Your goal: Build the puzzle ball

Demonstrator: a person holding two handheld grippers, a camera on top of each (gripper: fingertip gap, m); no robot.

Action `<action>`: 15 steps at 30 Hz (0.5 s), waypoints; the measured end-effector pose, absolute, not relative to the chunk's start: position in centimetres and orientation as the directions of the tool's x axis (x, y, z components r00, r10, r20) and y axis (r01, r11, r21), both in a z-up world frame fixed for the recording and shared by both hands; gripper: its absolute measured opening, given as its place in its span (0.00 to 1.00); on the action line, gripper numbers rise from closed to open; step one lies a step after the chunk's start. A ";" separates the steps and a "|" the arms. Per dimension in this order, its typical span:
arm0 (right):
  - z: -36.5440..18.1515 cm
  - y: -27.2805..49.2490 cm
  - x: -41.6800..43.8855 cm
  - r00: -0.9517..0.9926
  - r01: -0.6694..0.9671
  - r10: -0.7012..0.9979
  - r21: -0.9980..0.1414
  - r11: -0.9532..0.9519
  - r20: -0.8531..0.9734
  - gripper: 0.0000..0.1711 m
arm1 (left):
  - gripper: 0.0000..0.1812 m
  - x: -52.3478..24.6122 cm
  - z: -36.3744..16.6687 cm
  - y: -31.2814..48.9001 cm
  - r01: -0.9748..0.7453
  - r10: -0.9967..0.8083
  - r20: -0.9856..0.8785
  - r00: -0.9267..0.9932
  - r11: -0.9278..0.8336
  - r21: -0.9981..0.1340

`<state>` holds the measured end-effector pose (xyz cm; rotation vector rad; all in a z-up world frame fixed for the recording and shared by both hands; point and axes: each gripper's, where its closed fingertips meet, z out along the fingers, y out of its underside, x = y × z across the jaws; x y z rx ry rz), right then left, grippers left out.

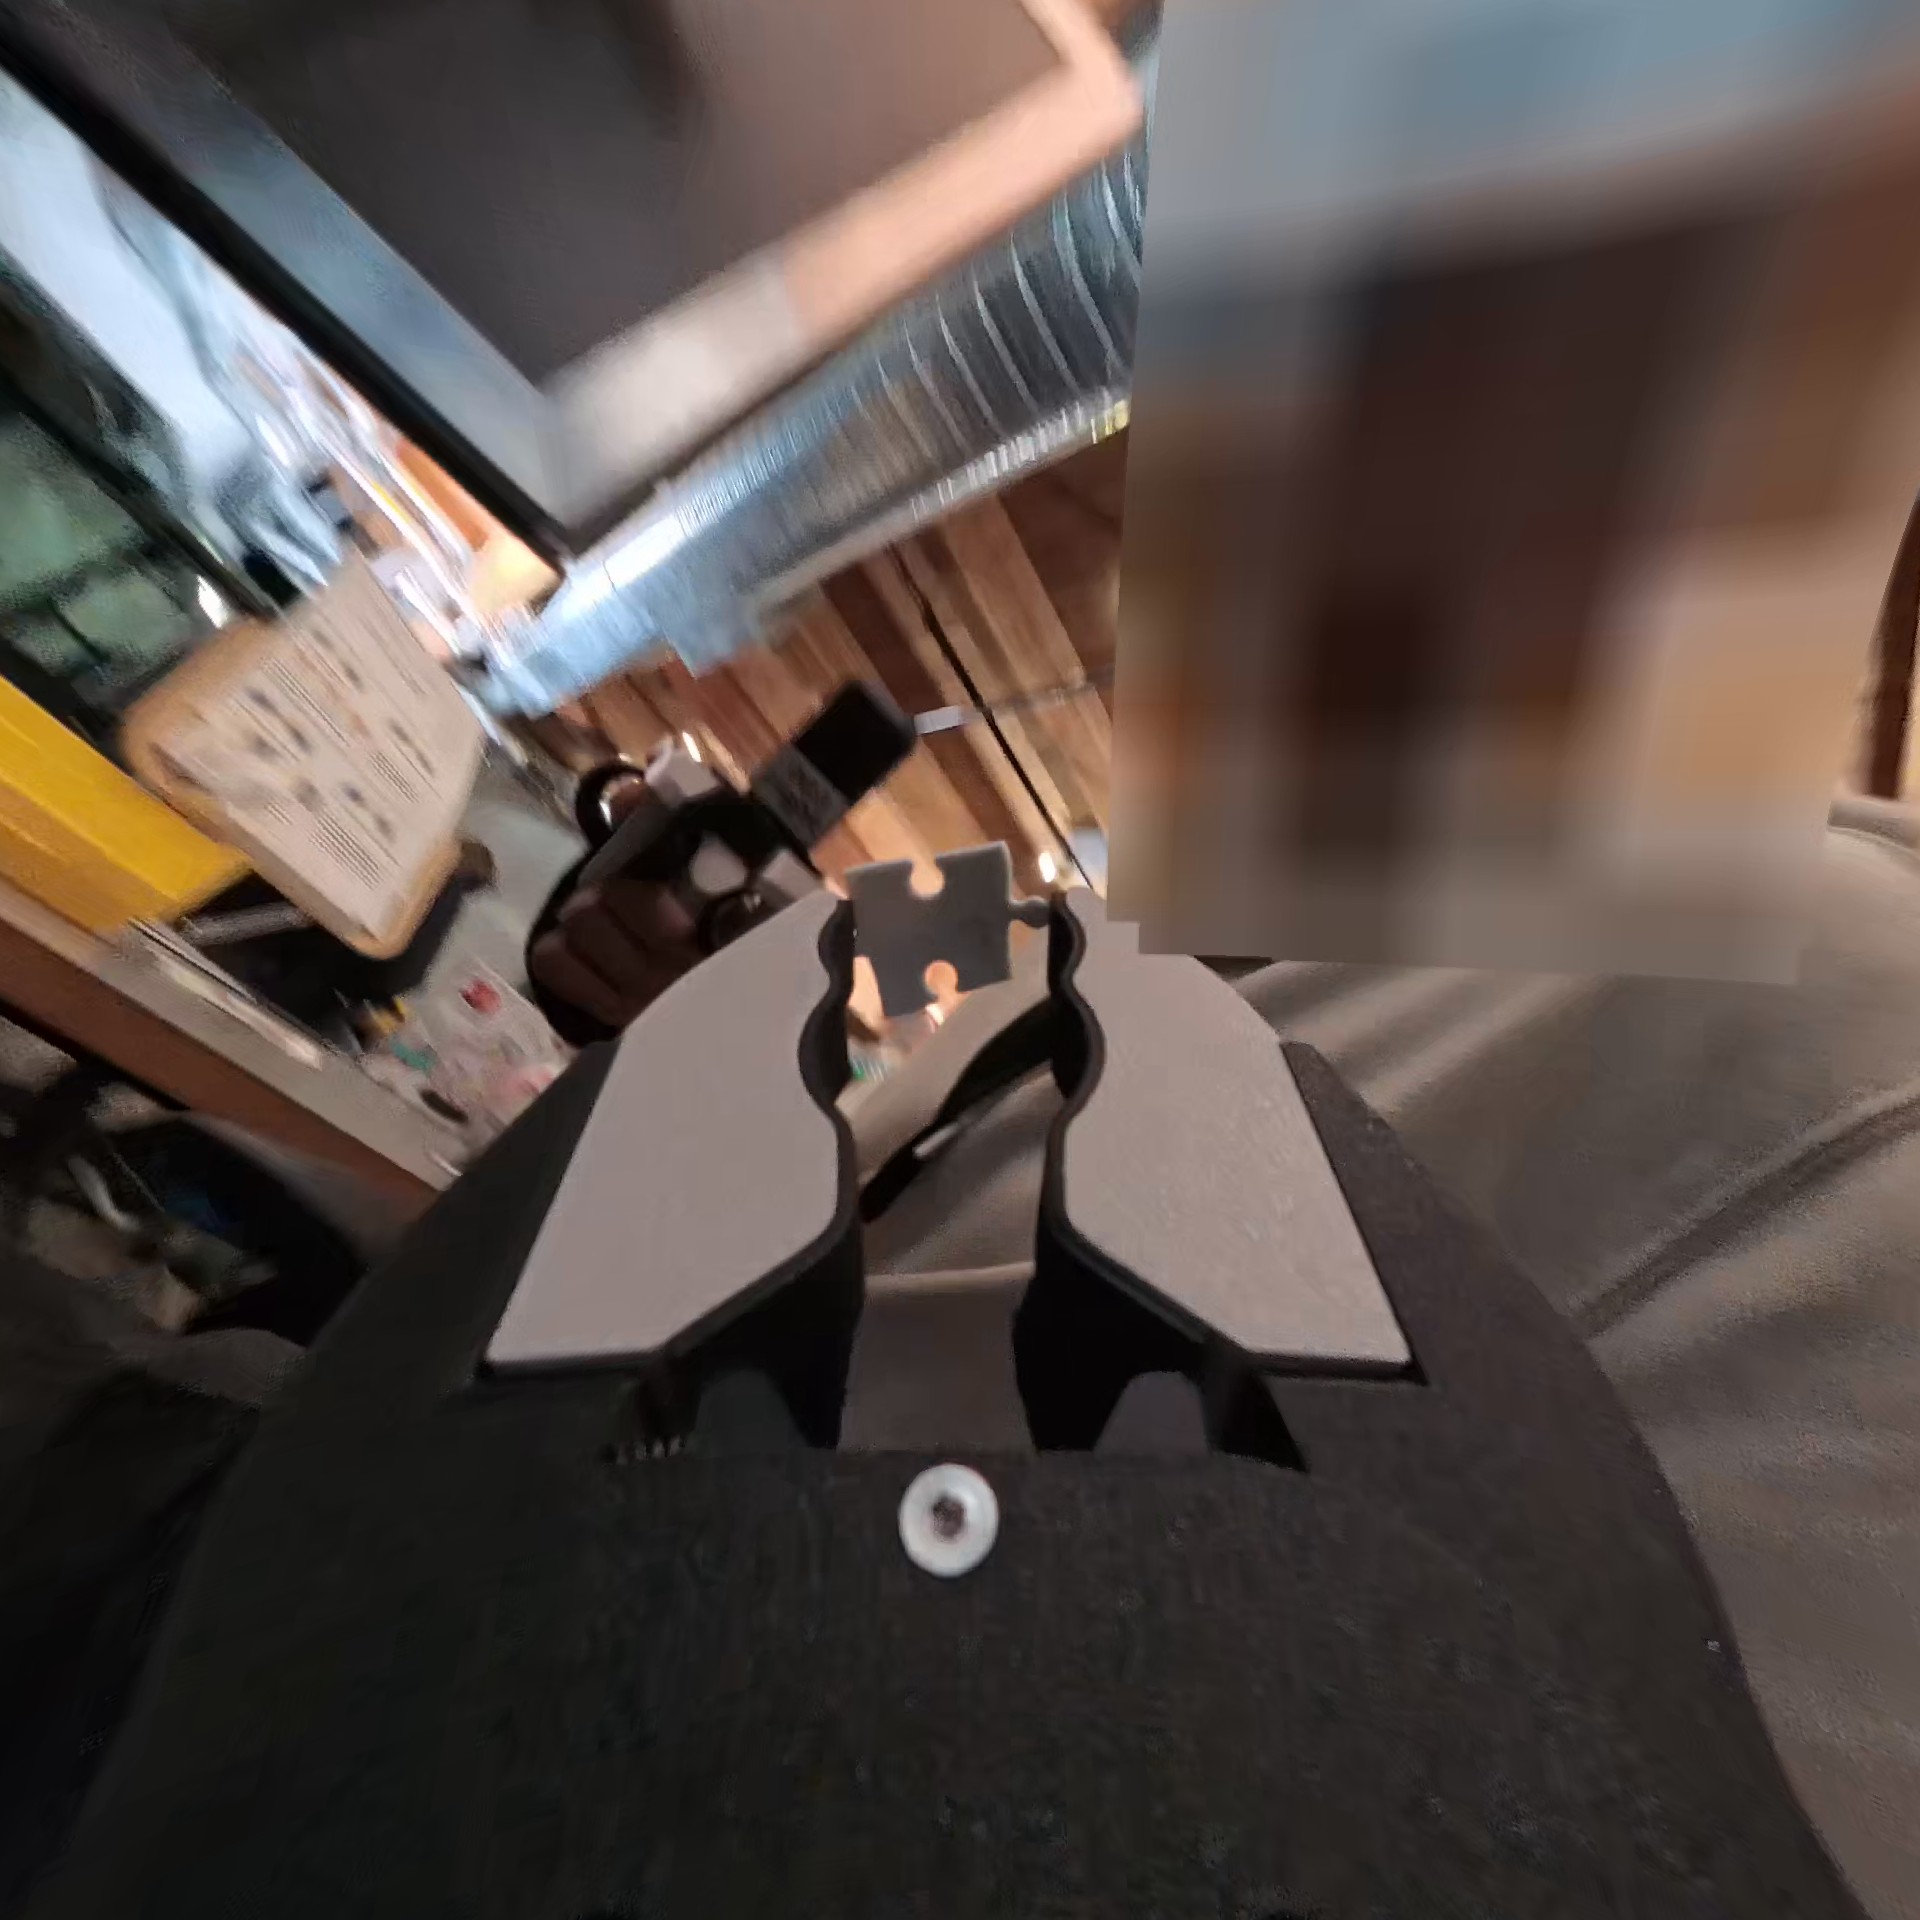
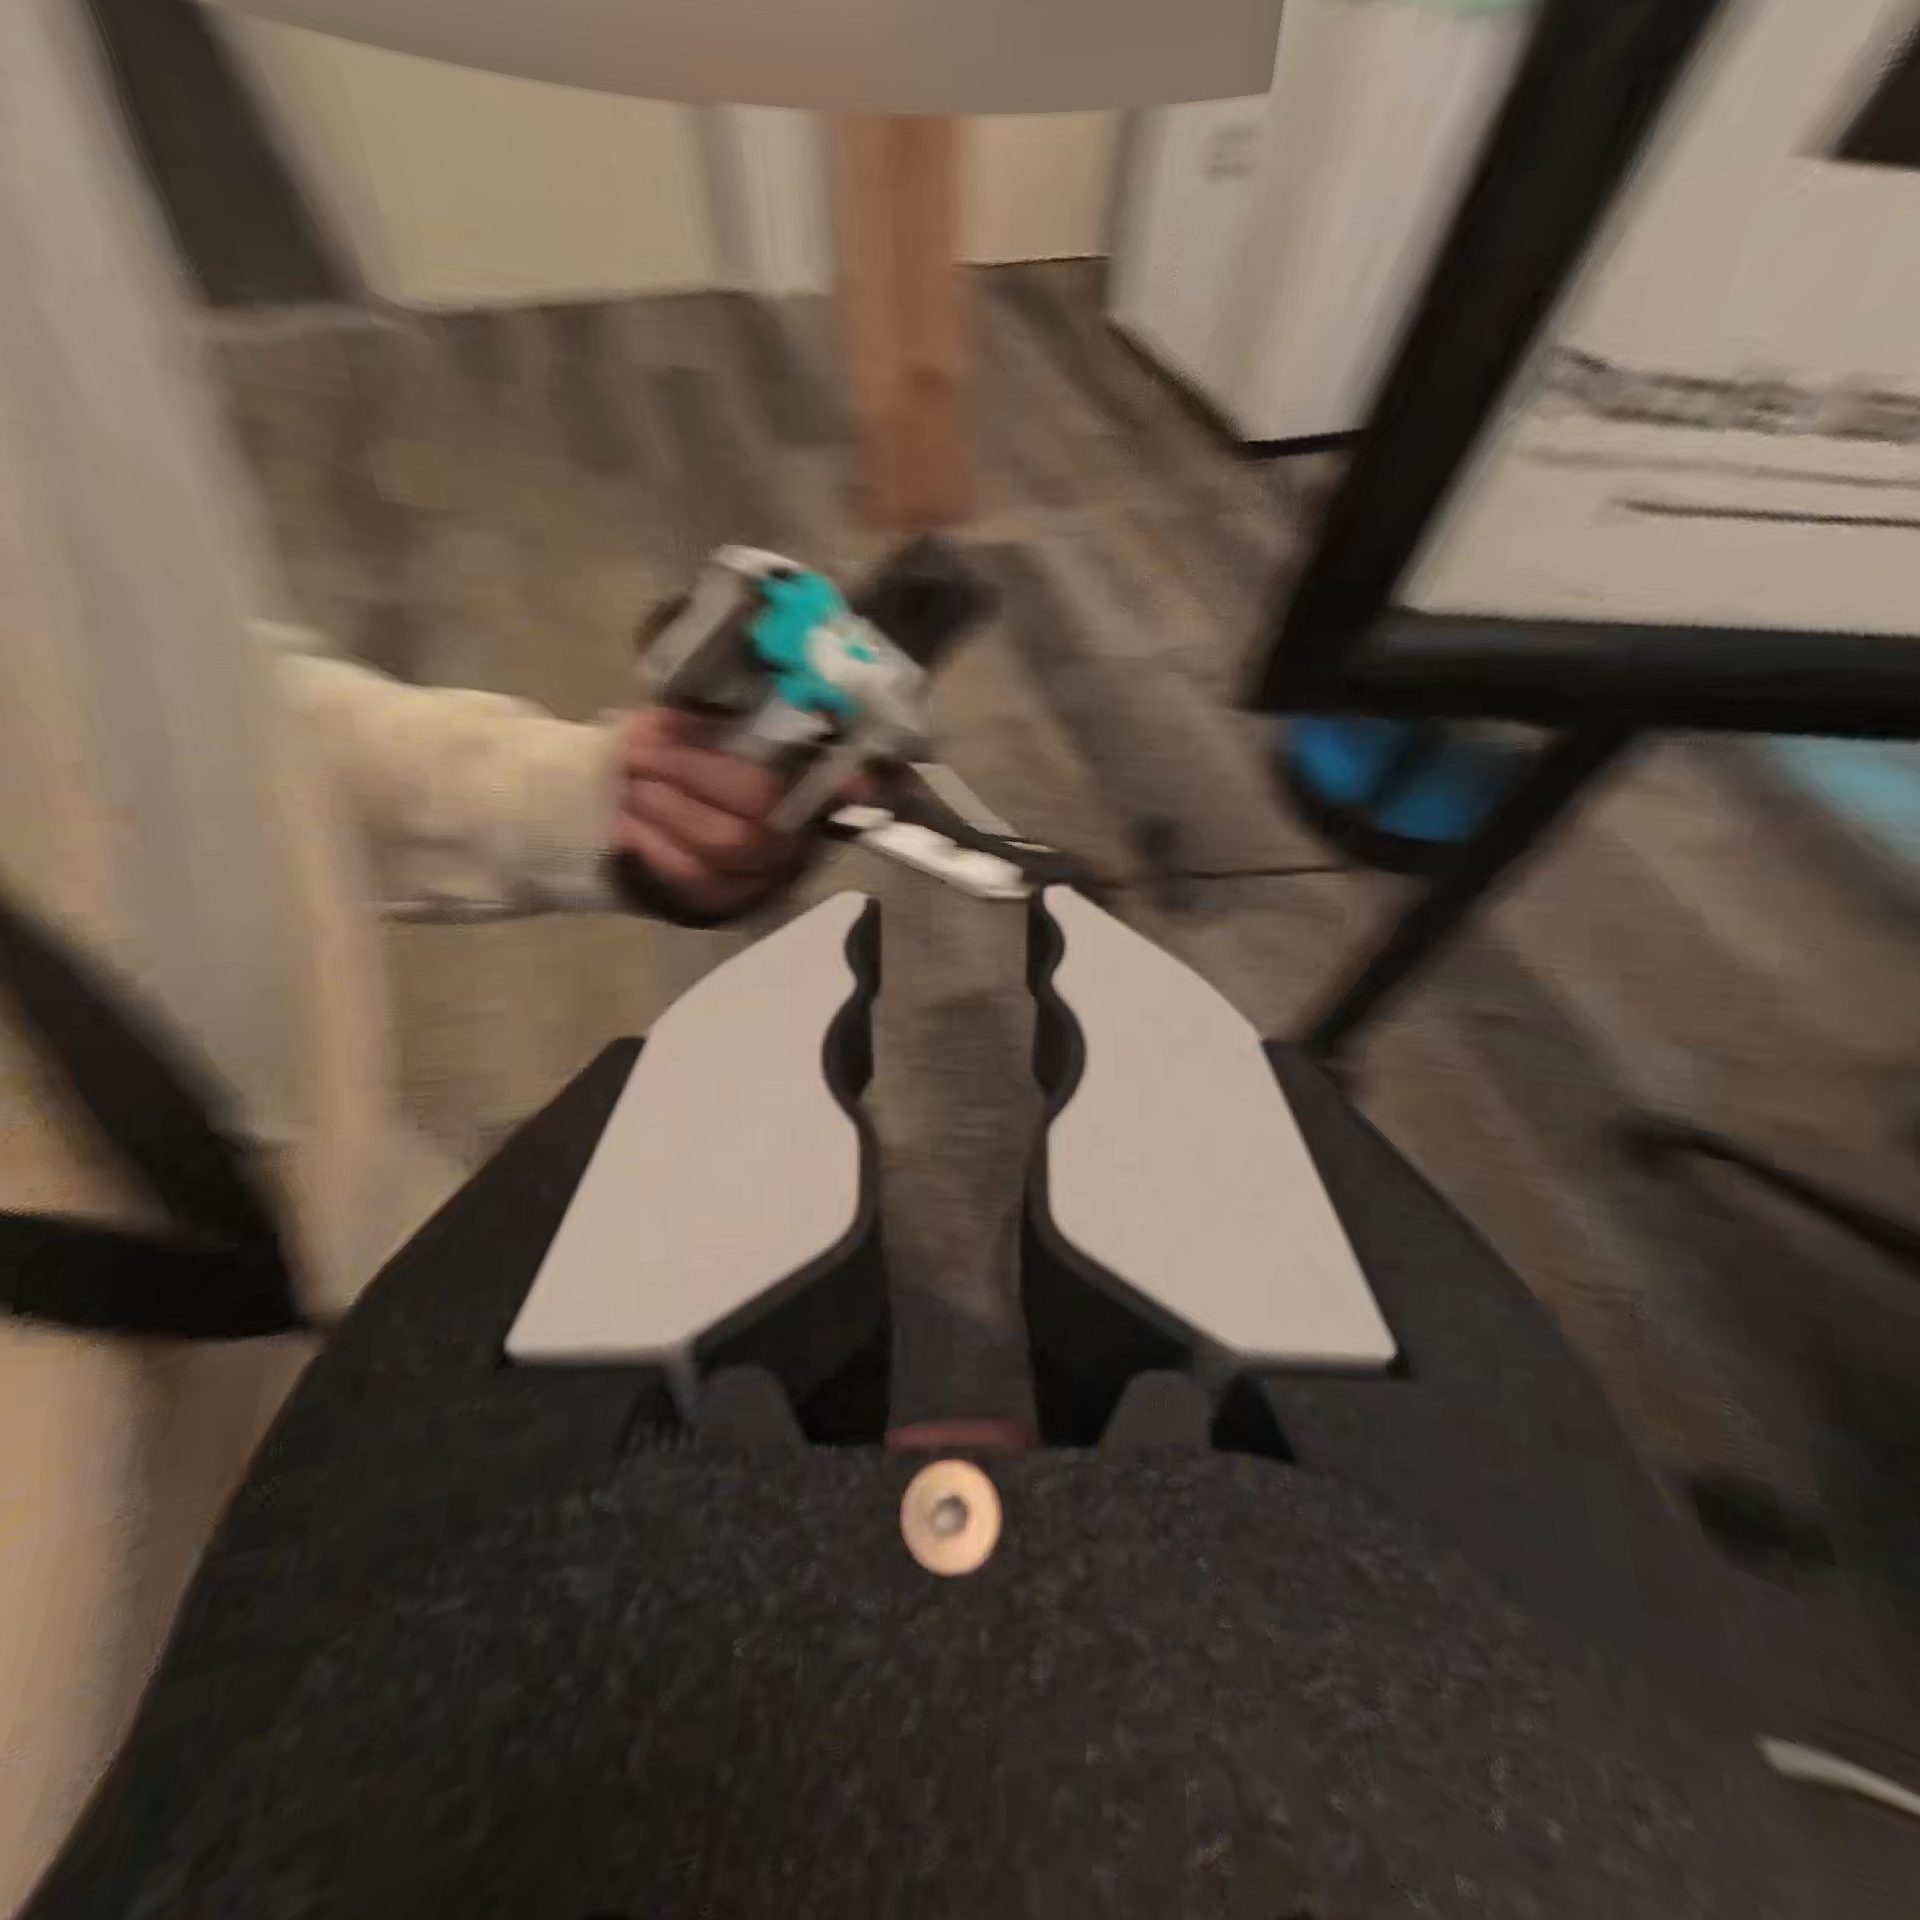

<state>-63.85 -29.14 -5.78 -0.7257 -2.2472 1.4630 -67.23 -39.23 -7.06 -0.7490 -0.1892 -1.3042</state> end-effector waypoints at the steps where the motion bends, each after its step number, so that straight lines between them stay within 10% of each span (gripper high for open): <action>1: -4.0 -30.3 -61.8 -0.843 0.253 0.534 -0.925 0.285 -0.066 0.15 | 0.19 -65.2 -5.4 -38.4 0.901 -0.817 0.519 0.252 0.002 -0.435; 15: 0.4 -22.2 -44.0 -0.819 0.257 0.572 -0.920 0.295 -0.046 0.12 | 0.19 -43.0 1.6 -23.8 0.449 -0.754 0.561 -0.343 -0.656 -0.607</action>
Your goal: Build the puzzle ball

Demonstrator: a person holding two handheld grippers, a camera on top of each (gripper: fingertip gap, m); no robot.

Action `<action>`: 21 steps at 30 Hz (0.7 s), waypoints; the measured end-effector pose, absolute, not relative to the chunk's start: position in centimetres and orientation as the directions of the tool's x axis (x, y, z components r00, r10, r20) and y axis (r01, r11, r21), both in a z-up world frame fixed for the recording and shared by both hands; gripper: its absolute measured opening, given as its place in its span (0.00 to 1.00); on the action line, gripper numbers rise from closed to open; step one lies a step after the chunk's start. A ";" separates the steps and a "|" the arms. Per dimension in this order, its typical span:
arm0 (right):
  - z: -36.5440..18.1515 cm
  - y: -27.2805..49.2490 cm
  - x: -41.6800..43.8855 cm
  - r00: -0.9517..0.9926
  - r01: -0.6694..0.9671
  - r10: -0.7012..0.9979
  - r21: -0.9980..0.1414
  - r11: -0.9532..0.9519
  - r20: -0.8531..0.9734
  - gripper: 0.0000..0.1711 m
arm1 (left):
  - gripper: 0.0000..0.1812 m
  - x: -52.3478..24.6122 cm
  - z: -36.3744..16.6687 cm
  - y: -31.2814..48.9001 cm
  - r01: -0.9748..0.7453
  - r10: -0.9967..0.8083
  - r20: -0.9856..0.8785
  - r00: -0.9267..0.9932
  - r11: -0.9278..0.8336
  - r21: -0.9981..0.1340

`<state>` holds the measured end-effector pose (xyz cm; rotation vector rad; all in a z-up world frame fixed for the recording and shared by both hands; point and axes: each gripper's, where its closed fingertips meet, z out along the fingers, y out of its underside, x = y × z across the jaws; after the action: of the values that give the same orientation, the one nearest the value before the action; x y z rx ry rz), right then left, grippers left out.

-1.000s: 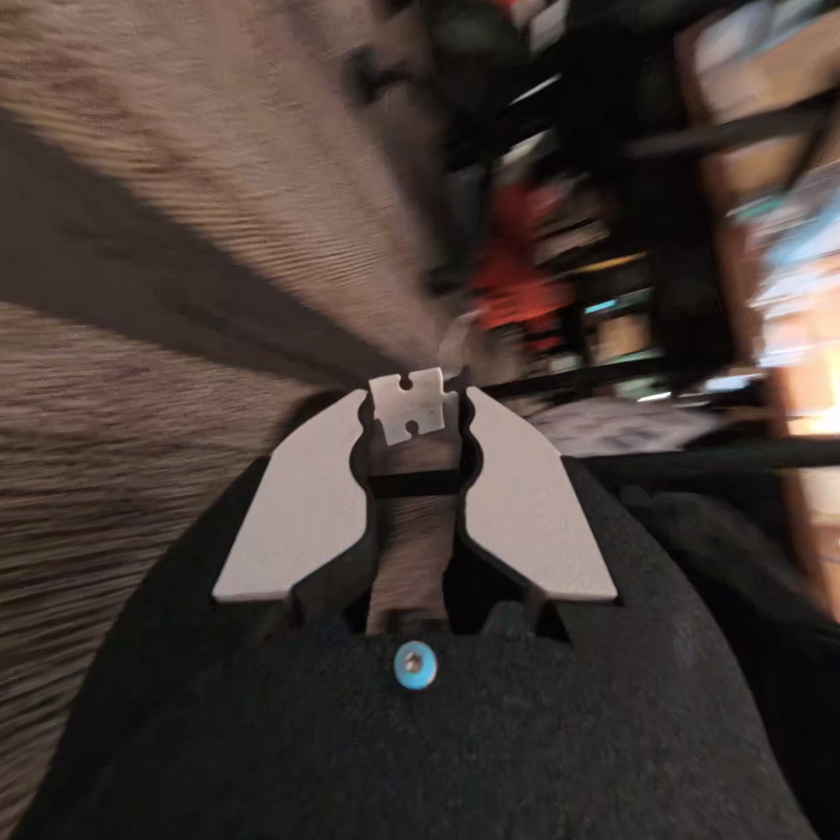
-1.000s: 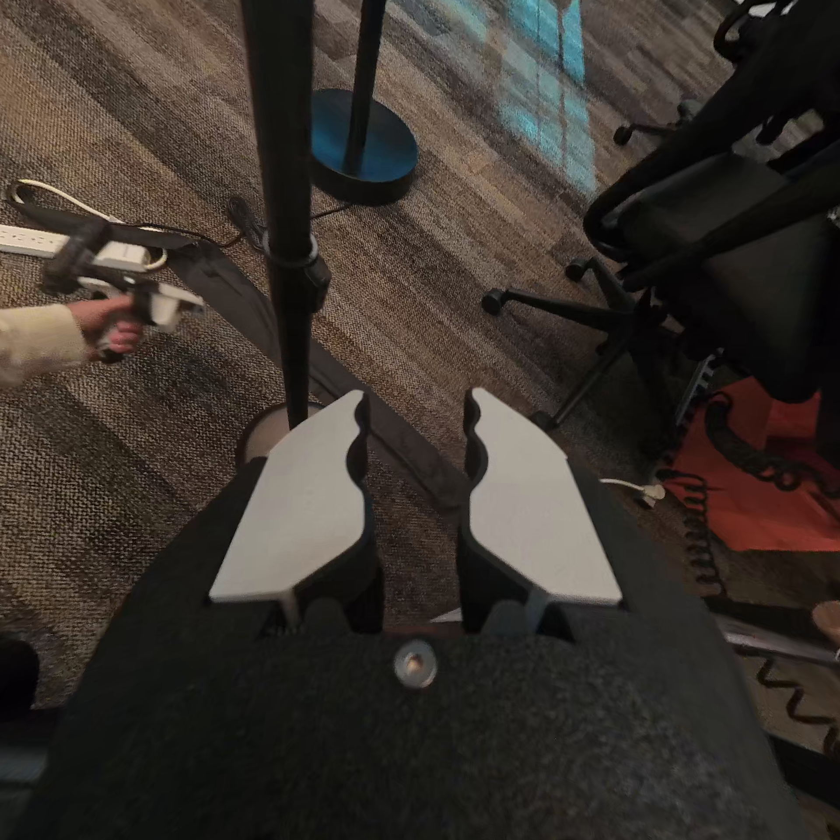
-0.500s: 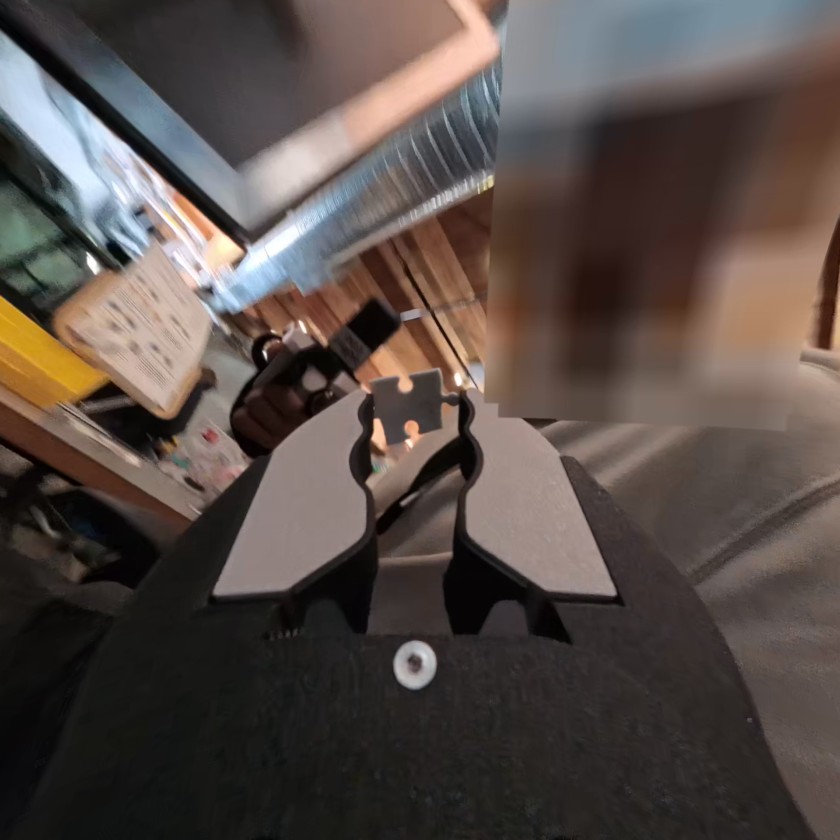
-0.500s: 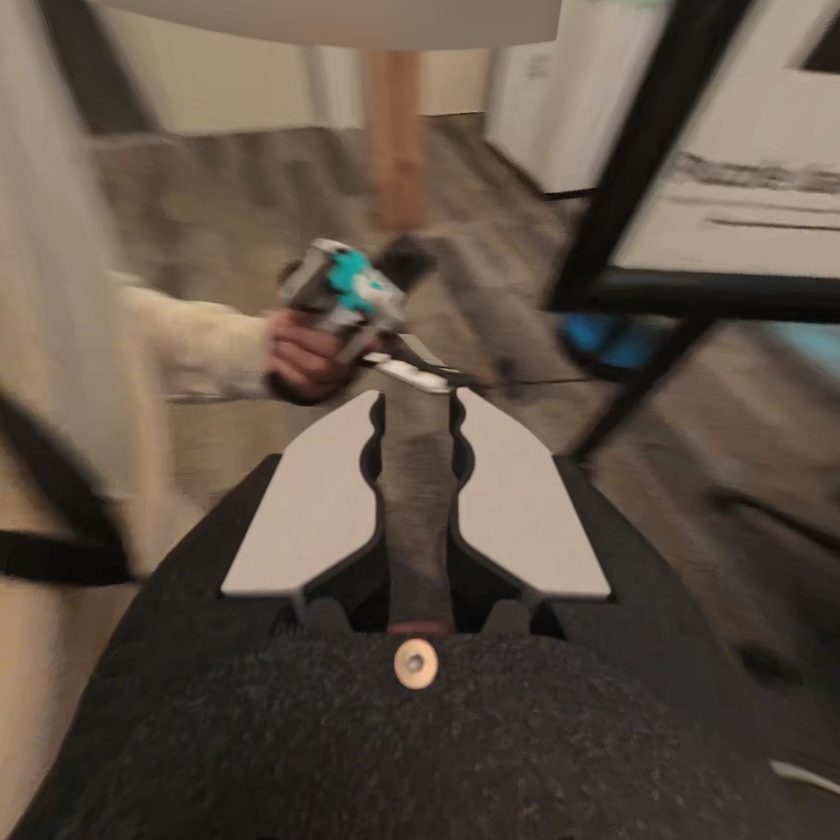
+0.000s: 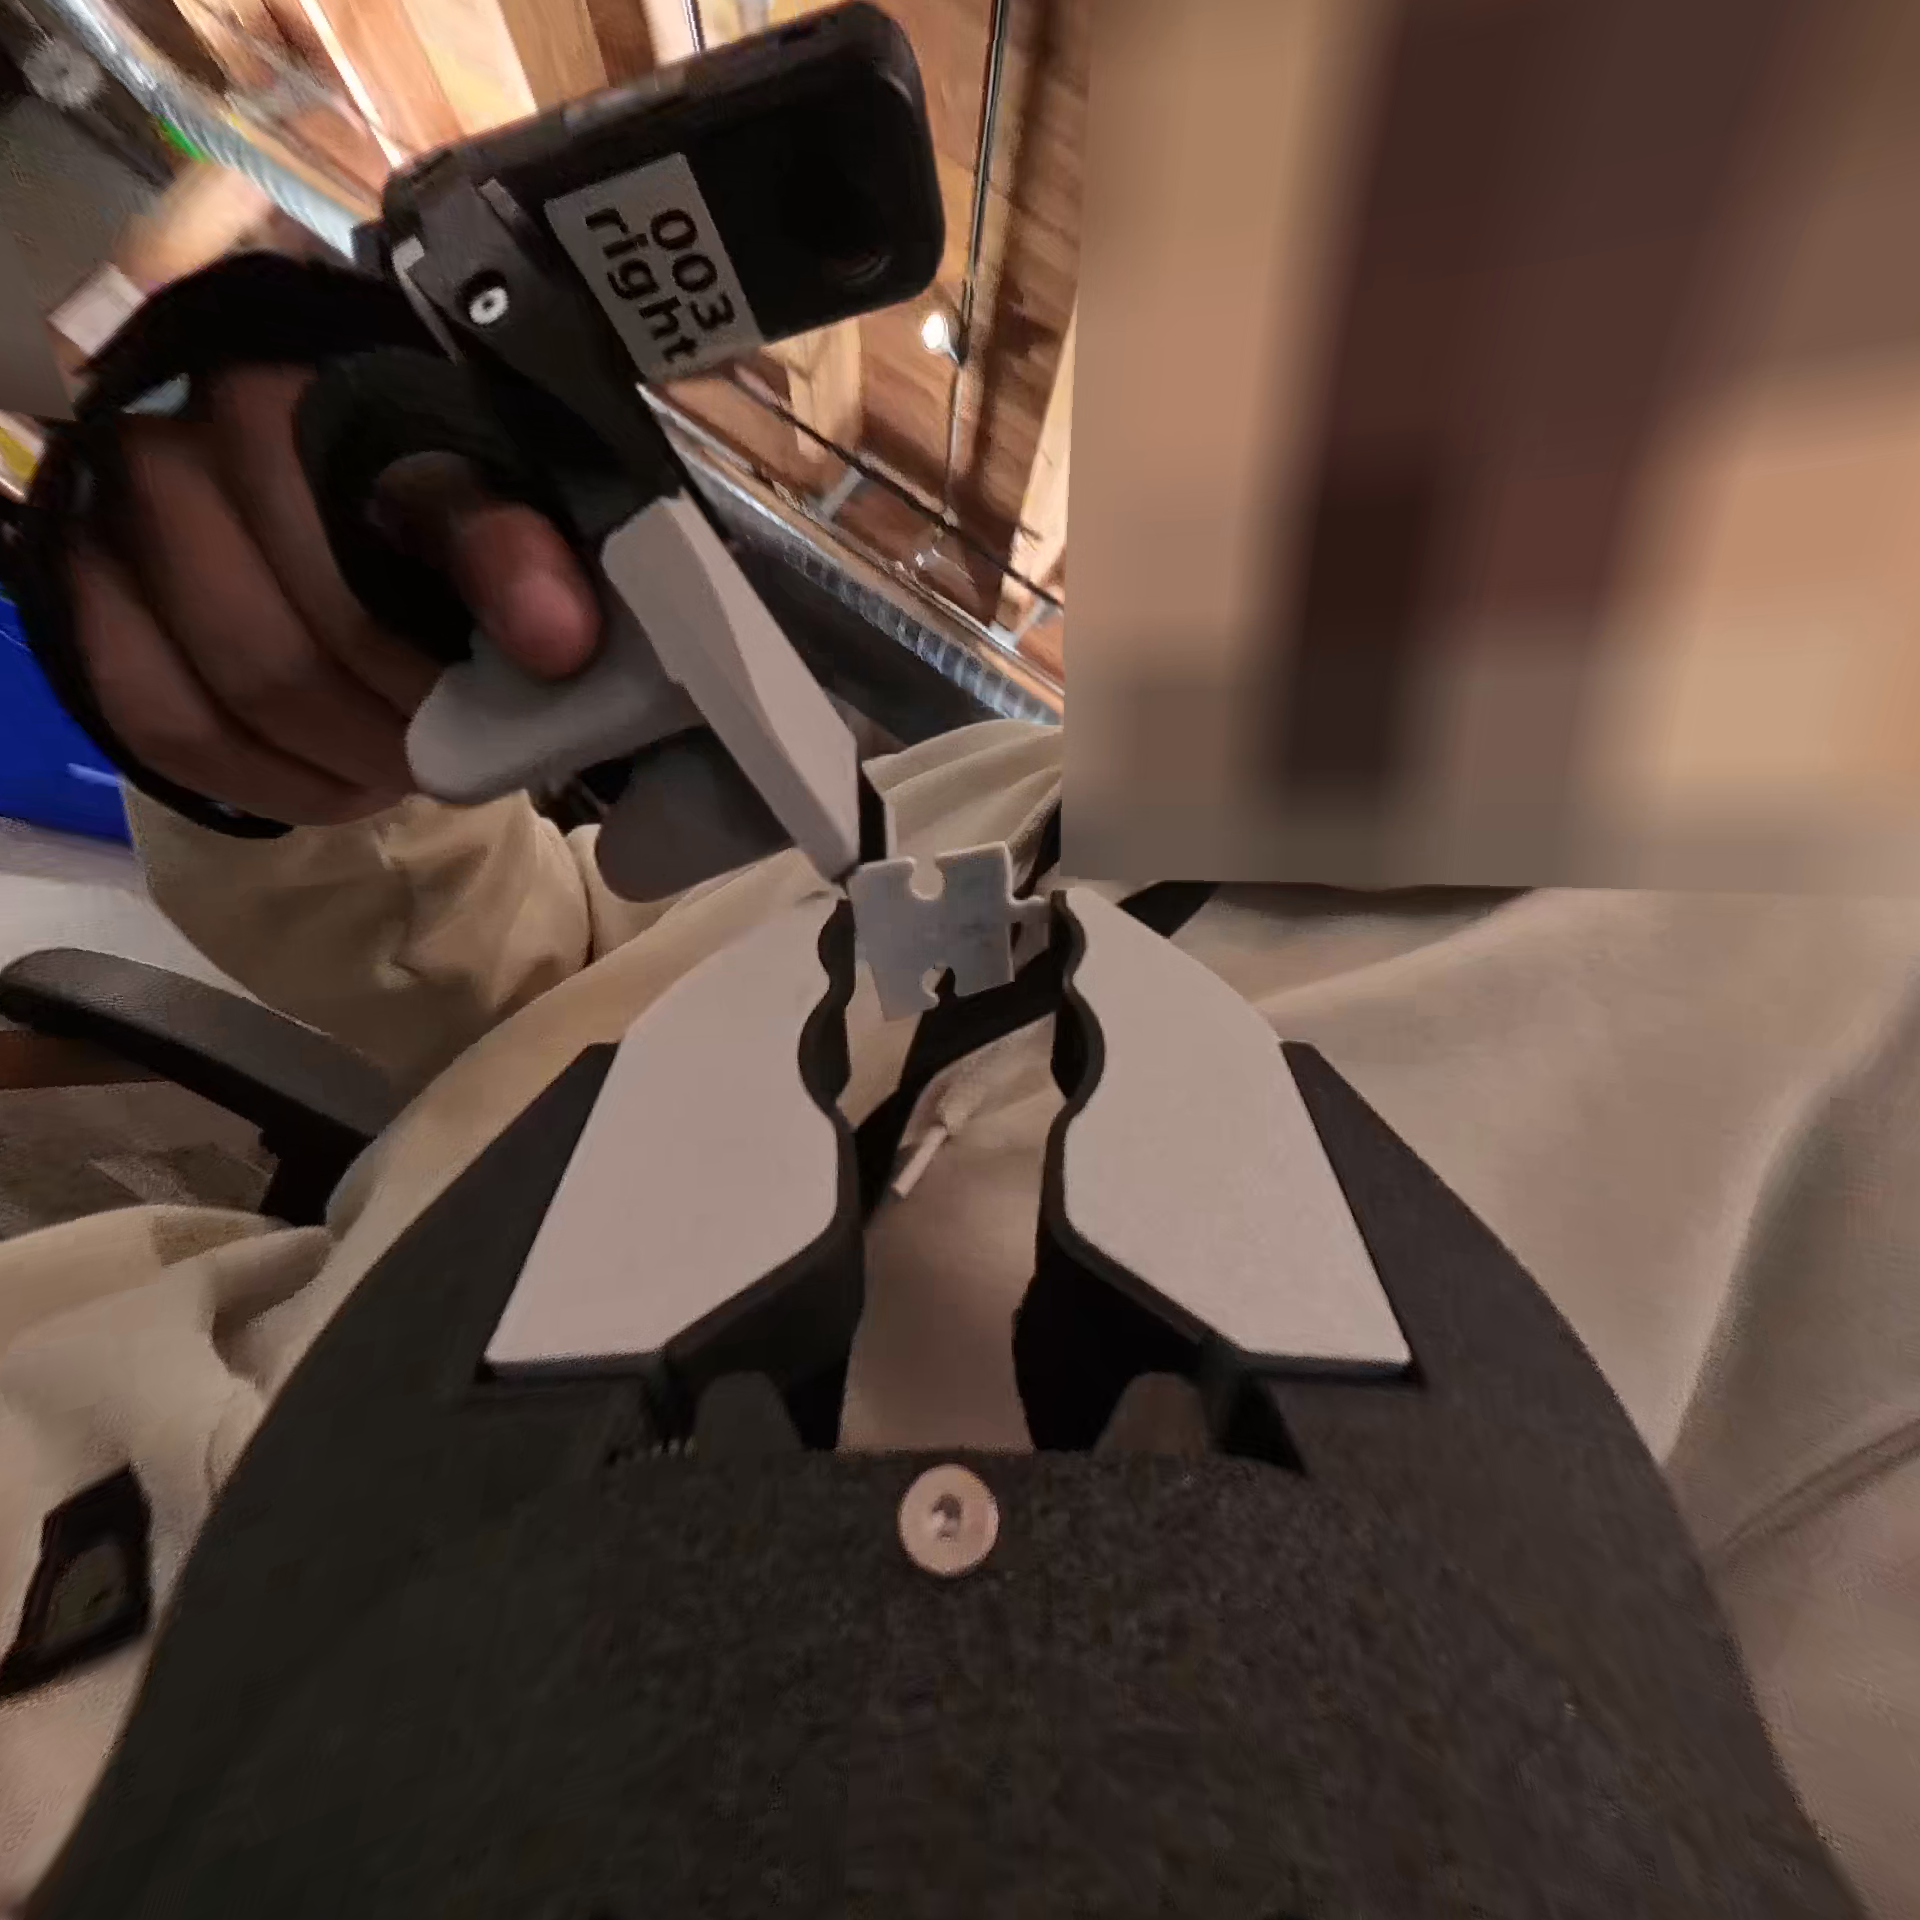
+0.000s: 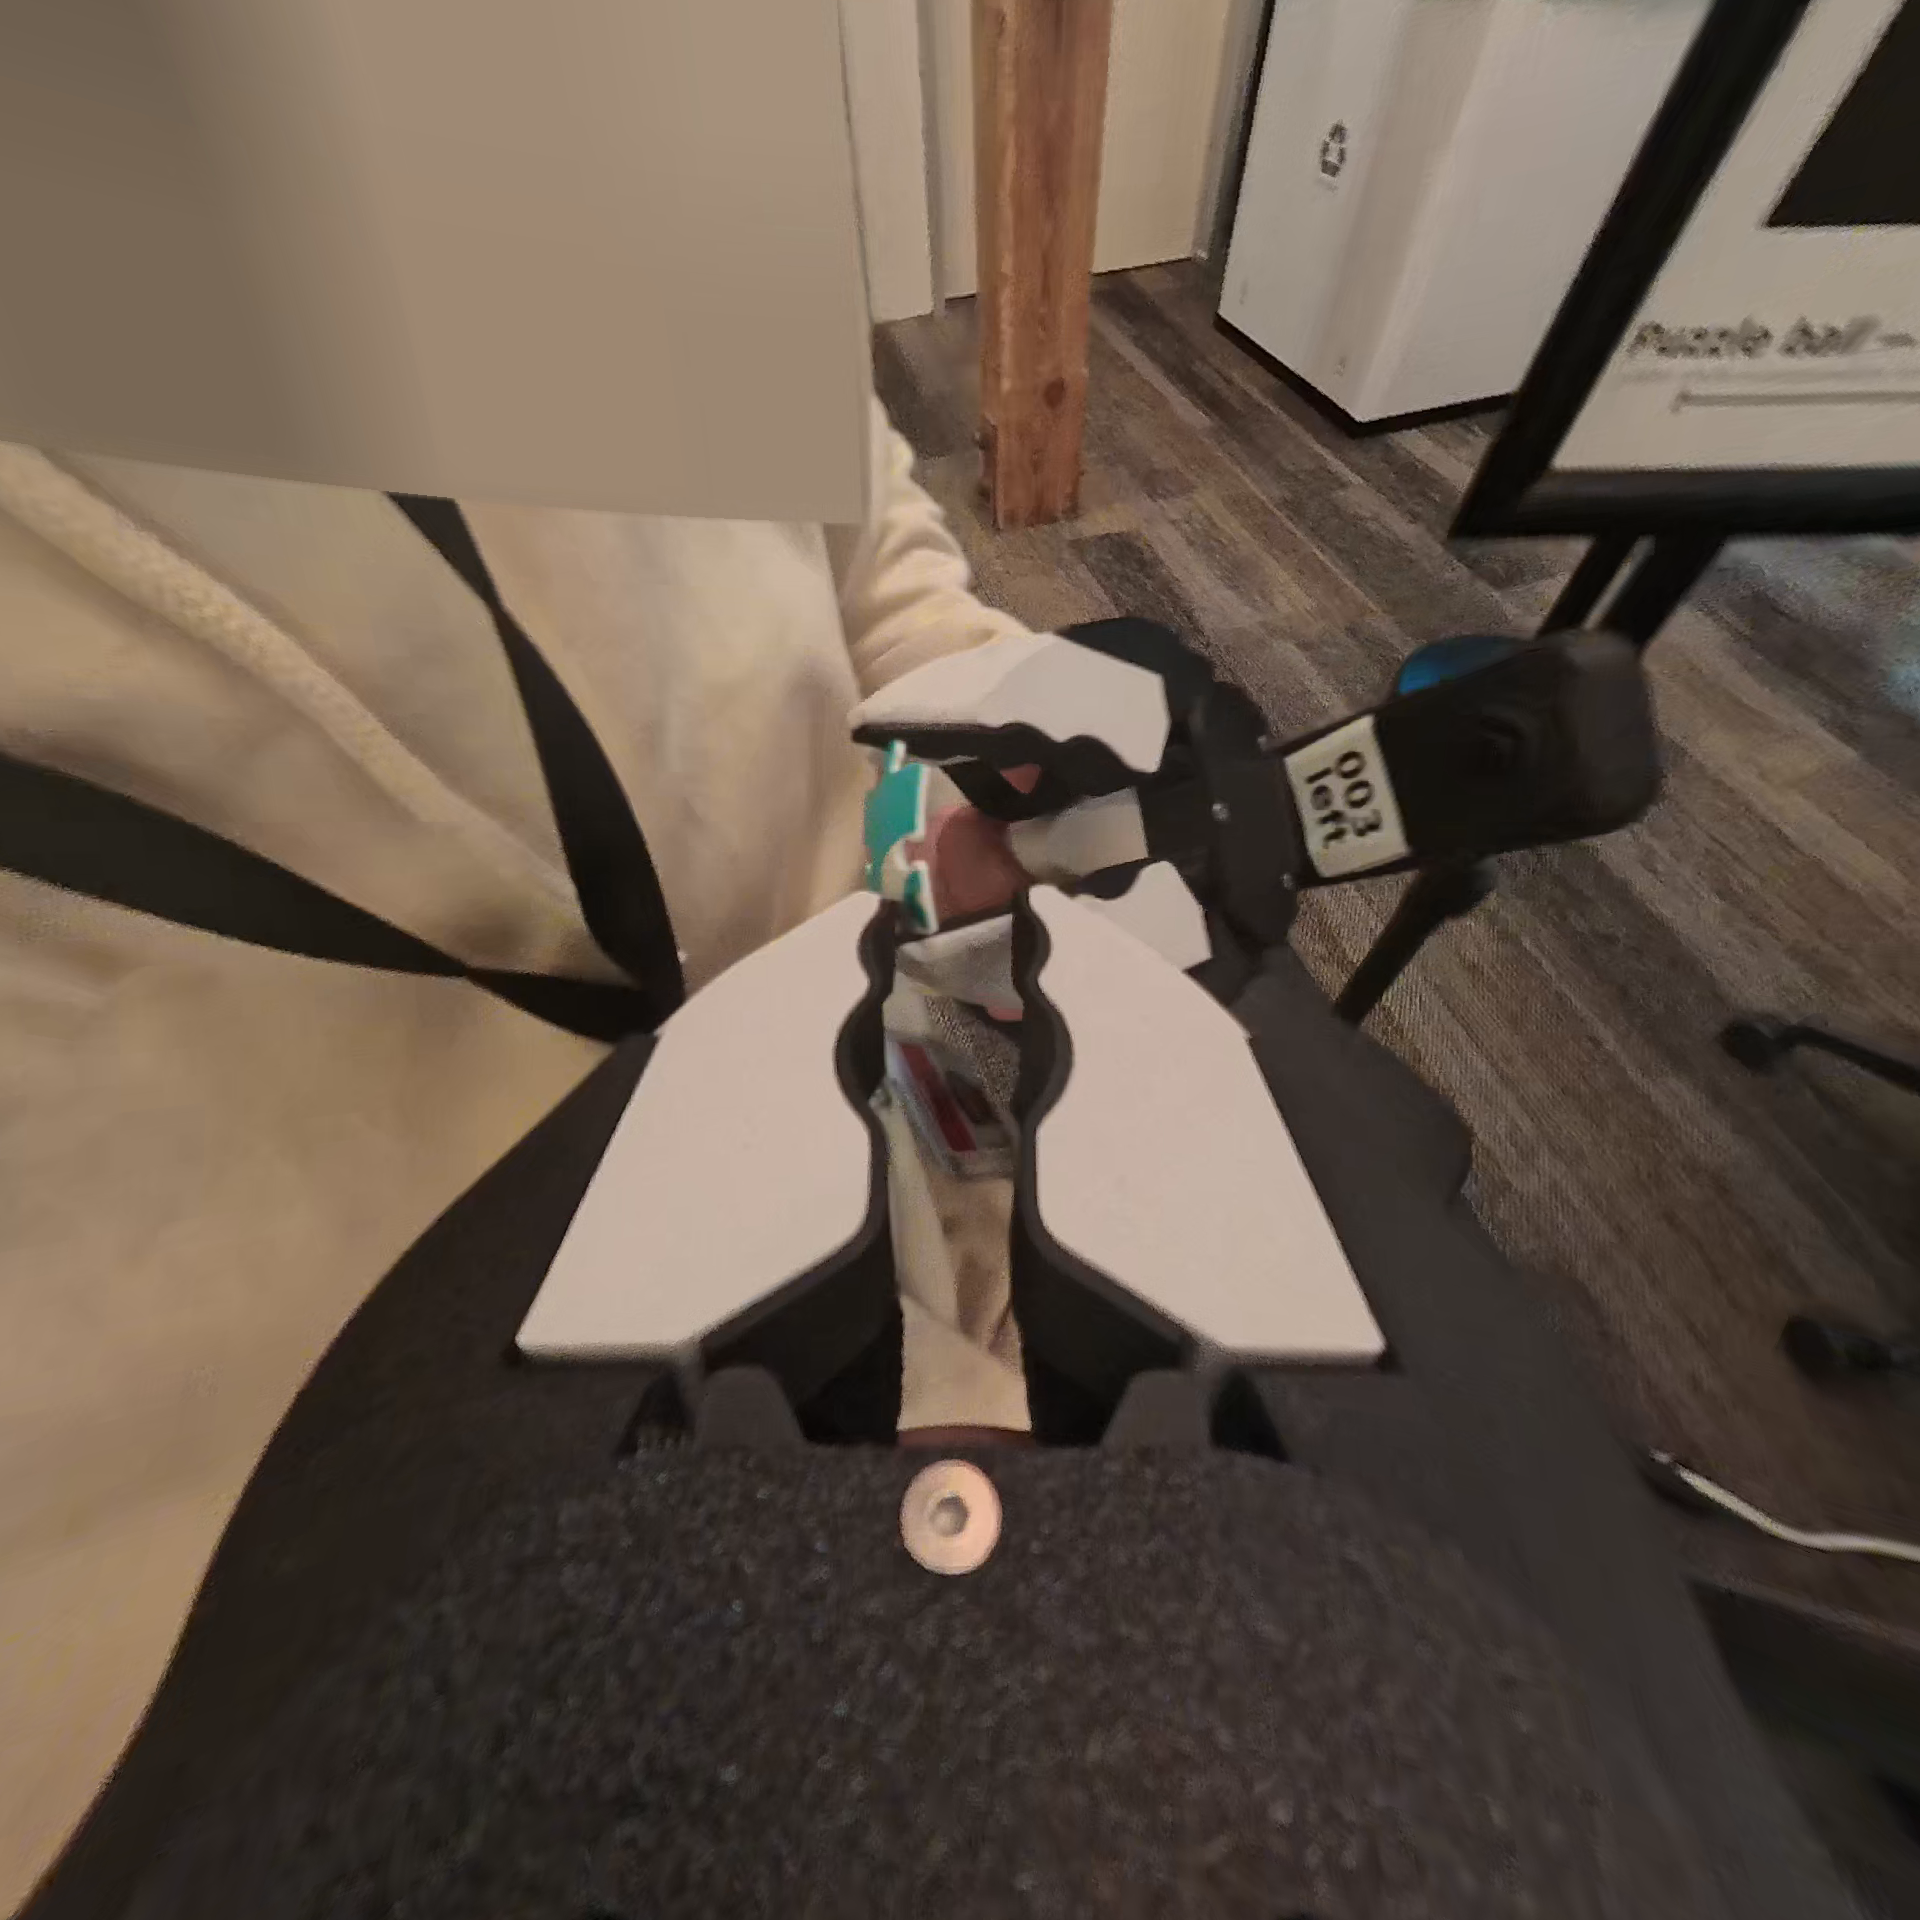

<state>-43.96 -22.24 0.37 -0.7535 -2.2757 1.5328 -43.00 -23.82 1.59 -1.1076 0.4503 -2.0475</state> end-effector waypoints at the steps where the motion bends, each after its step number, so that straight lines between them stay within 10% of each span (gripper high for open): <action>1: 0.5 -21.1 -42.8 -0.803 0.265 0.593 -0.926 0.270 -0.057 0.12 | 0.19 -41.9 1.8 -22.7 0.413 -0.741 0.558 -0.374 -0.672 -0.615; 11: 1.5 -5.3 -33.2 -0.467 0.261 0.876 -0.965 0.011 -0.117 0.01 | 0.18 -33.5 2.7 -5.9 0.208 -0.537 0.637 -0.552 -0.829 -0.519; 13: 1.4 -1.9 -31.2 -0.372 0.249 0.918 -0.967 -0.047 -0.140 0.01 | 0.05 -32.6 2.8 -2.5 0.191 -0.520 0.643 -0.563 -0.838 -0.511; 21: -0.2 15.1 -20.6 0.196 -0.078 0.835 -0.857 -0.510 -0.514 0.01 | 0.00 -27.8 -0.4 10.3 0.123 -0.734 0.652 -0.190 -0.676 -0.726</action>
<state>-20.56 15.09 -0.17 -1.6659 -0.7242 1.4280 -27.76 10.29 -0.42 -1.4966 0.7213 -1.9190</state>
